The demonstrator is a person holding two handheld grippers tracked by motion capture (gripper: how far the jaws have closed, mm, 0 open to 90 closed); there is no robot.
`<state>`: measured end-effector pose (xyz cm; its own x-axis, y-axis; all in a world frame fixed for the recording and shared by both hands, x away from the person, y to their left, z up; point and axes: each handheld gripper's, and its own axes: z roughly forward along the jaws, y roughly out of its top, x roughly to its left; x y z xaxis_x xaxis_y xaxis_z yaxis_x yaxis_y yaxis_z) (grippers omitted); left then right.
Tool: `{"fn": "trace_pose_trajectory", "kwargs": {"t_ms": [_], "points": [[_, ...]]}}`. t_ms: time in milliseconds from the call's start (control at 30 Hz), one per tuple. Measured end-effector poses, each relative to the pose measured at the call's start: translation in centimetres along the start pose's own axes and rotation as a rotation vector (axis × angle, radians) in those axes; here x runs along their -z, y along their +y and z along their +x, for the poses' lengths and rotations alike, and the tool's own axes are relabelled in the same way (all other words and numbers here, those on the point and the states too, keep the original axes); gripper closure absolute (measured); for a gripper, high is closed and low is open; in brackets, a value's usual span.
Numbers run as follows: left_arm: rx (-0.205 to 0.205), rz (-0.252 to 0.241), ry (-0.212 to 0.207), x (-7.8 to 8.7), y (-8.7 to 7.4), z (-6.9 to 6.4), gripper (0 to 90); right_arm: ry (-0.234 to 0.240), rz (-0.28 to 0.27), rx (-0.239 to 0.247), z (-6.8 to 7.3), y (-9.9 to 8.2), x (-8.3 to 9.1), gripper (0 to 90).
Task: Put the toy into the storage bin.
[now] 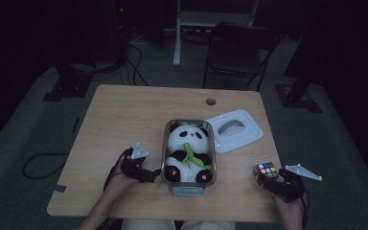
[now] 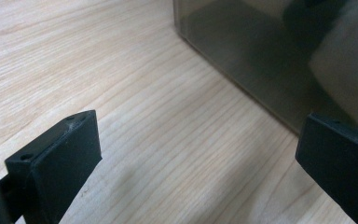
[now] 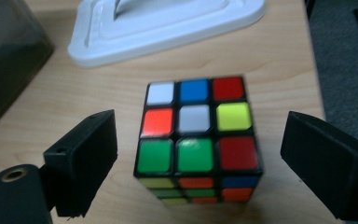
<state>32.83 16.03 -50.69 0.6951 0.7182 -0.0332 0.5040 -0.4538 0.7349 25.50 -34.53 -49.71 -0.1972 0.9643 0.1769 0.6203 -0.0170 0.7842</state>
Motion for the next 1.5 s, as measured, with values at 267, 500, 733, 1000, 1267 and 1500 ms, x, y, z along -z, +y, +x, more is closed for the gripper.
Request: {"fn": "trace_pose_trajectory", "kwargs": {"t_ms": [267,500,733,1000,1267,1500], "points": [[0.012,0.013,0.007,-0.1,-0.5,0.5,0.7,-0.043,0.041,0.029,0.3,-0.5,-0.9,21.9],[0.024,0.017,0.012,-0.2,-0.8,0.9,0.7,-0.033,0.059,0.050,0.2,-0.5,-0.9,31.2],[0.031,0.025,0.008,-0.4,-1.2,1.0,0.7,-0.008,0.042,0.055,0.2,-0.1,-0.5,33.8],[0.016,0.040,0.018,-0.6,-1.2,1.0,0.7,0.006,0.028,0.096,1.0,0.9,0.3,33.9],[0.009,0.051,0.021,-0.8,-1.3,1.0,0.7,0.117,-0.023,0.169,3.5,4.1,2.3,33.9],[-0.014,0.075,0.043,-1.0,-1.4,0.8,0.7,0.219,-0.082,0.252,6.3,7.0,3.9,33.9]]}}
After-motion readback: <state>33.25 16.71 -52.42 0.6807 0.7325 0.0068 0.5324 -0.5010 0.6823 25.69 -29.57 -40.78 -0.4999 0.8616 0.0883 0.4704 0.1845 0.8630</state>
